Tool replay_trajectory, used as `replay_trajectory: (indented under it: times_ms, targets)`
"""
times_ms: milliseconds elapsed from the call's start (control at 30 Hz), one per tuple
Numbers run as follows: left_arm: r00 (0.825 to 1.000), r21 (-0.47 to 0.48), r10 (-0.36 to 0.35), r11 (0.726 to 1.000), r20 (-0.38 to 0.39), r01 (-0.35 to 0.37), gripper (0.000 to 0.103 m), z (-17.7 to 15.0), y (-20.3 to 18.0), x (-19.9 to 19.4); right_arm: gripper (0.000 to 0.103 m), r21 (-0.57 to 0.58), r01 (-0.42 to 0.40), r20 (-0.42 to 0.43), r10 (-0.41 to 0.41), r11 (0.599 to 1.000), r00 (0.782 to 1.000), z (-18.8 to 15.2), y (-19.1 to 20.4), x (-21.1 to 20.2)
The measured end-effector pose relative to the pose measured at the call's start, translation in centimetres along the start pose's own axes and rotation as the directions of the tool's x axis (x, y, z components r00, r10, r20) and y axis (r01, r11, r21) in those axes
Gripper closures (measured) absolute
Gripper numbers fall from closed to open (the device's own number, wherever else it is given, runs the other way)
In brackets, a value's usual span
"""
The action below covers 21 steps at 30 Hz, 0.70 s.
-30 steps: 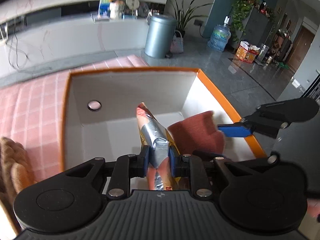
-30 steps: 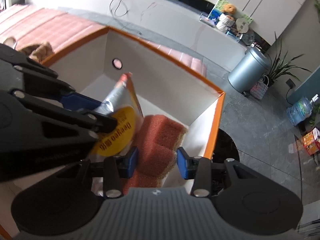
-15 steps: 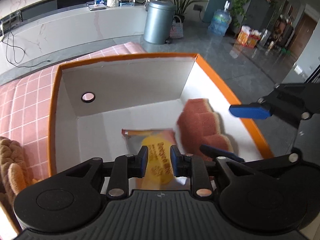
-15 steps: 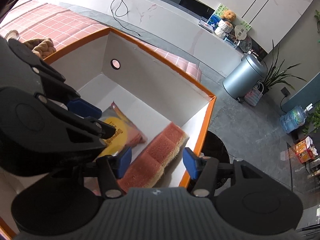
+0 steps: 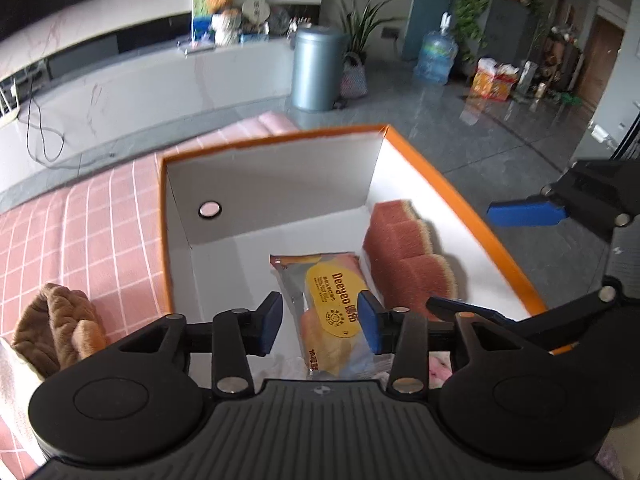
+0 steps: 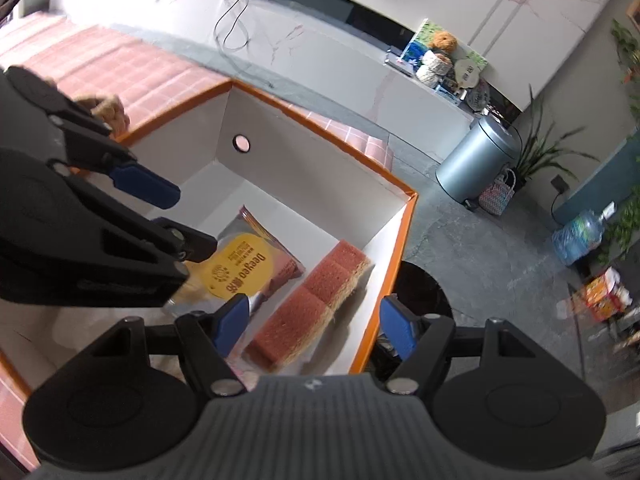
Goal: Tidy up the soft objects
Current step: 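Release the sponge and snack packet into the box from both grippers, then withdraw both tools from the box toward the remaining items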
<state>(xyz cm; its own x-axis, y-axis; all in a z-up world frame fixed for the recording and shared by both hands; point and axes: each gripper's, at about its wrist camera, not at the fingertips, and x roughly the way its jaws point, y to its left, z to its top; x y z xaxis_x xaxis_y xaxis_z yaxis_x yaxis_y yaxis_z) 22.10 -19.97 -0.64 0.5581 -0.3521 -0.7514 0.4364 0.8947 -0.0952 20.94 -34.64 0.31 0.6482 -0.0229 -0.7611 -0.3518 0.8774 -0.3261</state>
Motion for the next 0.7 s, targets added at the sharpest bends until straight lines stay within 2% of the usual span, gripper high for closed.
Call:
replay_trajectory:
  times_ms: [133,300,367,500,567,700]
  targets:
    - [0.995,-0.020,-0.009,1.000,0.100,0.011,0.054,-0.8,0.3,-2.5,0.032,0.105,0.003,0.066,-0.010,0.994,0.998,-1.2,0.5,-1.9]
    - [0.973,-0.067,-0.004,0.998,0.230,0.020,0.054,-2.3,1.1,-5.9,0.030,0.222,-0.008,0.161,-0.028,0.975,0.986,-2.5,2.3,-4.8]
    - [0.965,-0.073,0.010,0.997,0.263,0.010,0.054,-2.9,1.4,-7.1,0.030,0.258,-0.007,0.187,-0.043,0.966,0.982,-2.8,3.2,-5.7]
    - [0.952,-0.064,0.039,0.998,0.304,-0.020,0.051,-4.0,1.7,-9.2,0.030,0.289,0.052,0.236,-0.124,0.956,0.964,-3.4,5.9,-7.5]
    - [0.948,-0.070,0.053,0.997,0.314,-0.033,0.043,-4.9,2.3,-9.9,0.030,0.318,0.030,0.278,-0.123,0.948,0.953,-3.8,7.0,-8.6]
    - [0.931,-0.107,0.109,0.991,0.348,-0.076,0.043,-6.9,3.6,-11.6,0.030,0.376,0.004,0.308,-0.129,0.926,0.943,-4.1,9.4,-10.2]
